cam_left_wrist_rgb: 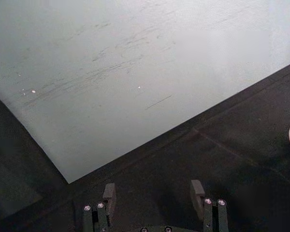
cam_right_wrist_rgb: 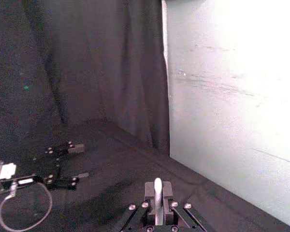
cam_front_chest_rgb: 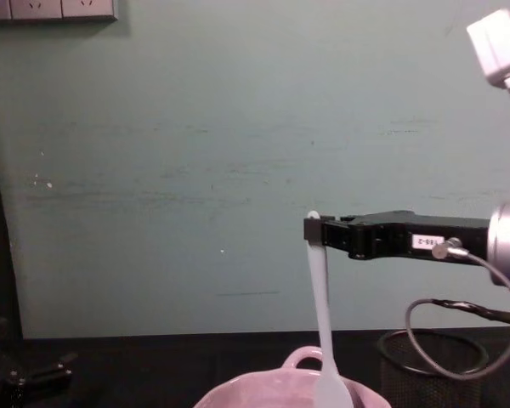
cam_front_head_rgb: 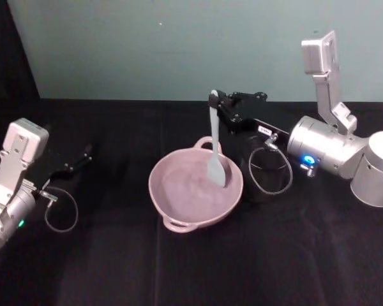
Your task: Use the one hand to pick up the spoon and stir the clear water in the bowl.
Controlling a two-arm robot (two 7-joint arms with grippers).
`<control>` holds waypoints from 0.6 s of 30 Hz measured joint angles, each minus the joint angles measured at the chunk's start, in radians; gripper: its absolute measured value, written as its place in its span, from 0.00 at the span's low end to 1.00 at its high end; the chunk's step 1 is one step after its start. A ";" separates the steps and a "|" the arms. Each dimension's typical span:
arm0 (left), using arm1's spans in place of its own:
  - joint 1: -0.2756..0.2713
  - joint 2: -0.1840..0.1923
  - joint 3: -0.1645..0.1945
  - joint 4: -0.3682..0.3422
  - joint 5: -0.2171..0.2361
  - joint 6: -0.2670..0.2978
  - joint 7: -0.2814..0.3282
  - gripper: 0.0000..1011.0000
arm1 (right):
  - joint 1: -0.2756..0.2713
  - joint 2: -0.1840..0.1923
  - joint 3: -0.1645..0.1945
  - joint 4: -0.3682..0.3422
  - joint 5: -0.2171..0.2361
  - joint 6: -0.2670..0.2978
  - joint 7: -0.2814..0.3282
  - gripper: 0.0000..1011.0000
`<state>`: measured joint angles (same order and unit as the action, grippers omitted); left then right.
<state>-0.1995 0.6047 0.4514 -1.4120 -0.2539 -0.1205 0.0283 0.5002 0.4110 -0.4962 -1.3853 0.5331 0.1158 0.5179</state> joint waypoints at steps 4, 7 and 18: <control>0.000 0.000 0.000 0.000 0.000 0.000 0.000 1.00 | -0.033 0.020 0.006 -0.051 0.005 0.007 -0.005 0.10; 0.000 0.000 0.000 0.000 0.000 0.000 0.000 1.00 | -0.053 0.028 0.004 -0.084 0.008 0.011 -0.006 0.10; 0.000 0.000 0.000 0.000 0.000 0.000 0.000 1.00 | -0.040 -0.012 -0.050 -0.099 0.004 0.013 0.011 0.10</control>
<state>-0.1995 0.6047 0.4514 -1.4120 -0.2539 -0.1205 0.0283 0.4602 0.3992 -0.5465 -1.4846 0.5374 0.1284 0.5288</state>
